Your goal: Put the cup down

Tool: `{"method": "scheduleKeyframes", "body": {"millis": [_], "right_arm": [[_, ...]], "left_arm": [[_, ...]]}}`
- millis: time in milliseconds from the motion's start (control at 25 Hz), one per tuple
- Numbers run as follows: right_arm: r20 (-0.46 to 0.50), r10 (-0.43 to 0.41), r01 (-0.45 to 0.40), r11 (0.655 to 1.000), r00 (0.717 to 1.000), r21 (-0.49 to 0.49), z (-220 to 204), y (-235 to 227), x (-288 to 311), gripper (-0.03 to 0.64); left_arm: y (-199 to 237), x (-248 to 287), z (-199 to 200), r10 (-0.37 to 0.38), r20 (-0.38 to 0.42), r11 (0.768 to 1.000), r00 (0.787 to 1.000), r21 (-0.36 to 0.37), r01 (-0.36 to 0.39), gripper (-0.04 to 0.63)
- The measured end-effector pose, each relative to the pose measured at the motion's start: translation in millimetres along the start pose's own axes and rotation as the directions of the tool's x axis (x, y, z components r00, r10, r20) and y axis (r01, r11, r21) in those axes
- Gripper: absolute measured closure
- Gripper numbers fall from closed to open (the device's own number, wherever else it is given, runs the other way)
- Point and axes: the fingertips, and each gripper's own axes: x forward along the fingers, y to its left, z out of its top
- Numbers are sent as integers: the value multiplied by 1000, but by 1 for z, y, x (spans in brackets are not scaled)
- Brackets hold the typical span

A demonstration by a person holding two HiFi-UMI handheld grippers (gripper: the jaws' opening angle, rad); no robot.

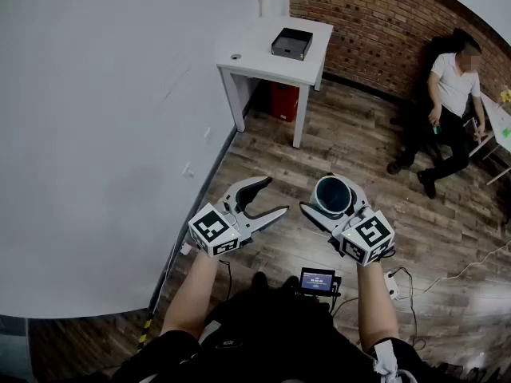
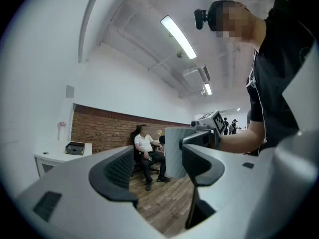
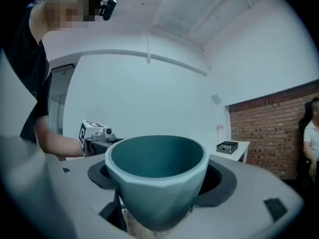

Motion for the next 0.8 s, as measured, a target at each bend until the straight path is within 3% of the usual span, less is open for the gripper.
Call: {"method": "scheduleKeyframes", "body": {"millis": [800], "right_arm": [[-36, 5, -4, 1000, 999, 23, -9, -3, -10, 206]], "left_arm": [[-11, 14, -4, -16, -14, 1000, 1000, 1, 16, 298]]}}
